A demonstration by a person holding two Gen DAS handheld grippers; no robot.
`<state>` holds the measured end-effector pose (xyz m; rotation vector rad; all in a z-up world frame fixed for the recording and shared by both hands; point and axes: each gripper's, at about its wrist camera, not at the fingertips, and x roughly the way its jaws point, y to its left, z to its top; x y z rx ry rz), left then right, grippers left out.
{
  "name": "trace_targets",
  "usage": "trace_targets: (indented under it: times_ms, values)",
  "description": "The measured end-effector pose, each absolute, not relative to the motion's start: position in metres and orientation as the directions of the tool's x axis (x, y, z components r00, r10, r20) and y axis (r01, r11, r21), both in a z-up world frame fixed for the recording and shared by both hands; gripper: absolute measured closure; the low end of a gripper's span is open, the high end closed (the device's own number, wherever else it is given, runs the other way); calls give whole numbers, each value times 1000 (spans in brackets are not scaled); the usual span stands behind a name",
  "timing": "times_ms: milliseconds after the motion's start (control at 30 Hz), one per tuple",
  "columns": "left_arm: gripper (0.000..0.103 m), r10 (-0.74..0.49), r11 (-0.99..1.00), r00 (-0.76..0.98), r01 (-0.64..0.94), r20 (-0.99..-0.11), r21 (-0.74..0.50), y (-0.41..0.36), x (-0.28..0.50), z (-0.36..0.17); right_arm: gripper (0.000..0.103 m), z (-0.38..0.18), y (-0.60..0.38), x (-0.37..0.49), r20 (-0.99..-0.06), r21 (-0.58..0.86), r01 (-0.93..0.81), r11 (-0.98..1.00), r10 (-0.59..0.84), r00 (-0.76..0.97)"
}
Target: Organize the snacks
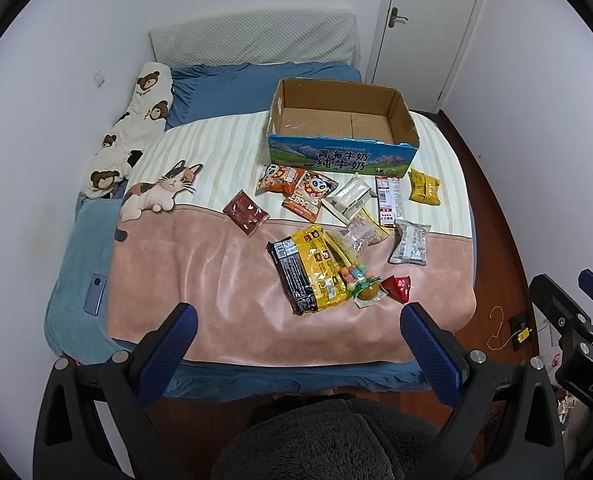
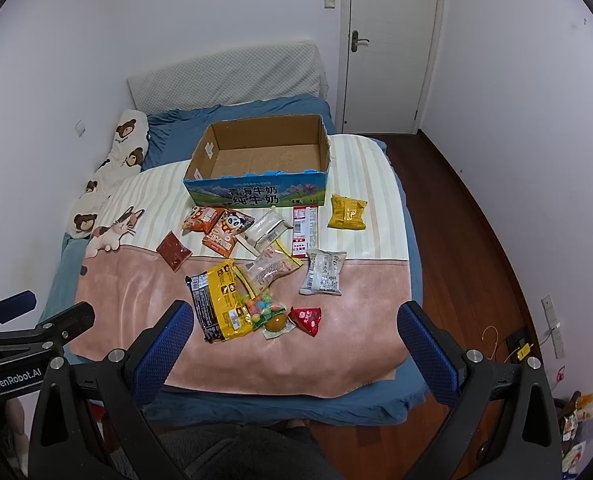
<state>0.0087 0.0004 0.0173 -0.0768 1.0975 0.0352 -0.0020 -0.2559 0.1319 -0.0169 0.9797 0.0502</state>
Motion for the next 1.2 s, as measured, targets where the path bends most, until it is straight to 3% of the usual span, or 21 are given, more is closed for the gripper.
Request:
trace_targets:
  times_ms: [1200]
  values:
    - [0,-16,997,441,-64,-897,-49,-2,16,7,0,122,-258,4,-843,24,-41,999,42,537]
